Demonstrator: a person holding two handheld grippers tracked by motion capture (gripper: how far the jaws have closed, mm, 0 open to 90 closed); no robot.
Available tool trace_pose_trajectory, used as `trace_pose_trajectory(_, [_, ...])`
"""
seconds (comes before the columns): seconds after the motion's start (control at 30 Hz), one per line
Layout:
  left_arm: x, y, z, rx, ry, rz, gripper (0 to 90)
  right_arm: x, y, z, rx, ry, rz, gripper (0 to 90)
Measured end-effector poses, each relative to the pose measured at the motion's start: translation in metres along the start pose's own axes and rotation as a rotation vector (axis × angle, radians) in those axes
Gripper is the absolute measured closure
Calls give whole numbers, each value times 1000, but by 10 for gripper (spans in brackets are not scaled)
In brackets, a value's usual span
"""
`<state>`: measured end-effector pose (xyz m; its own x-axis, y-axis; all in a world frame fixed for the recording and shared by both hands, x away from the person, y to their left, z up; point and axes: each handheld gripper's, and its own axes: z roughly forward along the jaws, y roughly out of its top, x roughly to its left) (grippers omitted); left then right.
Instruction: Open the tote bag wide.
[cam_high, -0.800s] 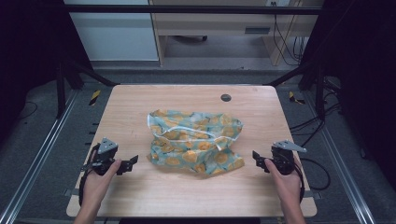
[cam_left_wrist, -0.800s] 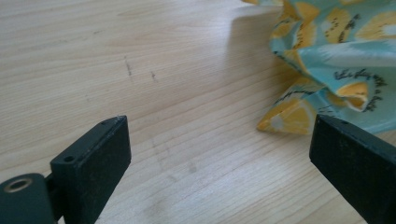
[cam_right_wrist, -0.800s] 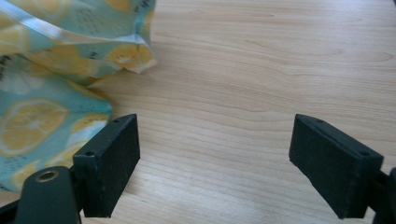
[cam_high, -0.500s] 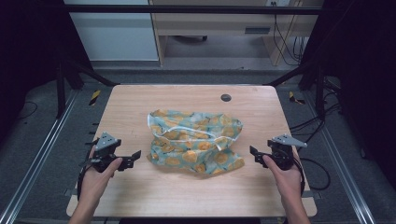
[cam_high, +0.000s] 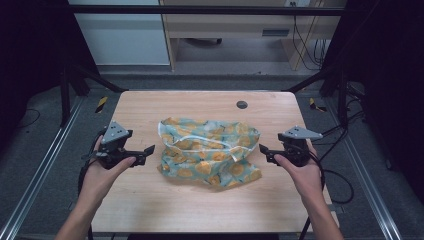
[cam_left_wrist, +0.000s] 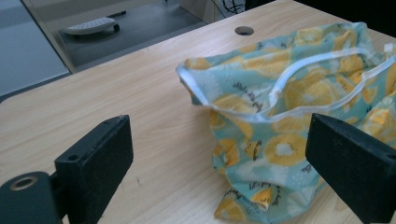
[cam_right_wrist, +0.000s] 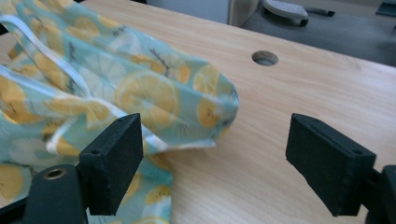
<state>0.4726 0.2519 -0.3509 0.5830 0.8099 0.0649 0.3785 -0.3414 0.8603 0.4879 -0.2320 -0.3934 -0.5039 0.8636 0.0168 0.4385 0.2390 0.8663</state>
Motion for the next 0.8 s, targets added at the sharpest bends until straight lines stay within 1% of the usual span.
trace_pose_trajectory(0.07, [-1,7,2,2,-9,-2,85,3,9,1,-1,7,-23,212])
trace_pose_trajectory(0.1, [-1,11,3,6,-13,-9,88,4,11,2,1,10,-24,230])
trace_pose_trajectory(0.17, [-2,19,8,27,0,8,101,6,19,4,13,13,-35,243])
trace_pose_trajectory(0.23, [-3,27,12,42,4,27,103,7,25,5,9,21,-29,303])
trace_pose_trajectory(0.3, [-3,34,17,43,16,31,104,7,30,8,20,18,-38,330])
trace_pose_trajectory(0.4, [-3,44,25,47,30,33,127,6,35,13,22,16,-31,392])
trace_pose_trajectory(0.47, [-2,50,30,45,44,39,148,3,37,16,12,15,-15,478])
trace_pose_trajectory(0.5, [-2,54,33,41,53,42,157,1,37,18,16,12,-17,497])
trace_pose_trajectory(0.57, [-2,60,39,44,57,48,188,-1,39,23,28,2,-23,551])
trace_pose_trajectory(0.6, [-2,60,39,44,57,48,195,-2,40,26,29,3,-23,570])
trace_pose_trajectory(0.63, [-2,64,47,55,61,62,206,-3,40,28,29,4,-24,593])
trace_pose_trajectory(0.67, [-2,66,50,61,64,67,221,-4,41,30,28,2,-24,610])
trace_pose_trajectory(0.7, [-2,66,50,61,64,67,231,-4,41,30,28,2,-24,610])
trace_pose_trajectory(0.73, [-3,69,56,71,55,74,239,-4,42,33,29,9,-27,633])
trace_pose_trajectory(0.77, [-3,69,56,71,55,74,243,-4,43,34,27,17,-34,642])
trace_pose_trajectory(0.8, [-7,71,60,72,35,72,255,-3,43,34,25,25,-36,650])
